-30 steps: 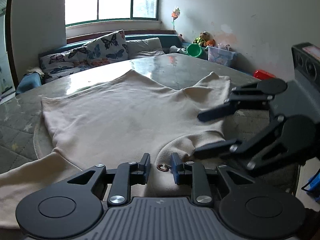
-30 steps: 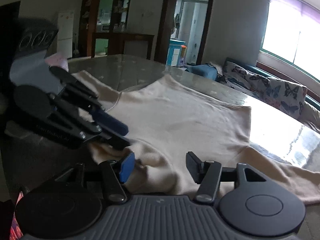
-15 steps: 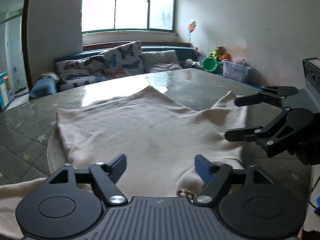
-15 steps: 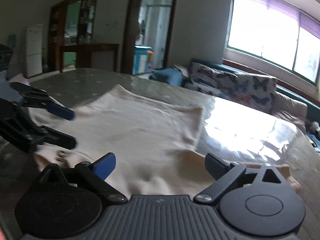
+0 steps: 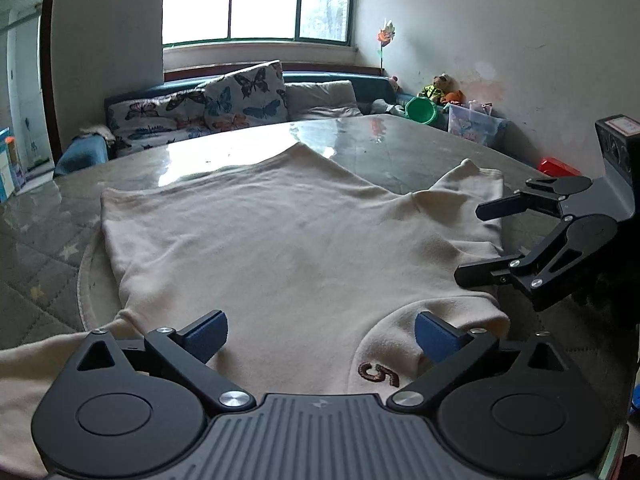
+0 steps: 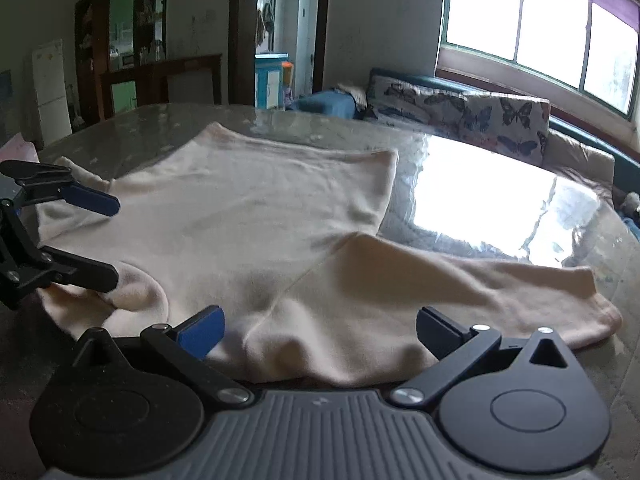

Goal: Fold clothes

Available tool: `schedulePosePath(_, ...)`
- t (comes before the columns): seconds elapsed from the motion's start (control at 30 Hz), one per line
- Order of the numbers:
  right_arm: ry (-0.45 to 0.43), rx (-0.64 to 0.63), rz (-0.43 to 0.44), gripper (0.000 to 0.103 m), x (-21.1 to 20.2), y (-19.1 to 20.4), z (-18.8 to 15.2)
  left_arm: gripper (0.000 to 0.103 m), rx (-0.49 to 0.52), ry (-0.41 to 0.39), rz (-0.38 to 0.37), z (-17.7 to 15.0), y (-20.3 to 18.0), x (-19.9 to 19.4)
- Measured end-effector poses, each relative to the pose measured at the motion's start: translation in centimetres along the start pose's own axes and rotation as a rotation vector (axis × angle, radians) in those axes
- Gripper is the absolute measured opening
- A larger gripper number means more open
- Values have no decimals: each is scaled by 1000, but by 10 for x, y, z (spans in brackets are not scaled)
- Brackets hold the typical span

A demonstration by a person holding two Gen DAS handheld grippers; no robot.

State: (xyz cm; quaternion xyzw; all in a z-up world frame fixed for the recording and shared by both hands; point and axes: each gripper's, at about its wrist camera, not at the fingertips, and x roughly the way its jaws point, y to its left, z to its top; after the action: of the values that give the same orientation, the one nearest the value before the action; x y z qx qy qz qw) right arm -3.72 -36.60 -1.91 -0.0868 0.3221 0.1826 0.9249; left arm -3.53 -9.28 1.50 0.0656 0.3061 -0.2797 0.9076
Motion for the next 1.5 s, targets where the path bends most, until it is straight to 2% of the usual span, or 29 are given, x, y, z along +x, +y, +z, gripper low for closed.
schedulePosePath(0.13, 11, 22, 19, 103, 2, -4, 0, 103, -10, 29, -1, 0, 0, 4)
schedulePosePath(0.47, 20, 40, 33, 103, 1, -7, -1, 103, 17, 42, 17, -1, -4, 8)
schedulePosePath(1.5, 21, 43, 34, 103, 2, -8, 0, 103, 18, 45, 17, -1, -4, 9)
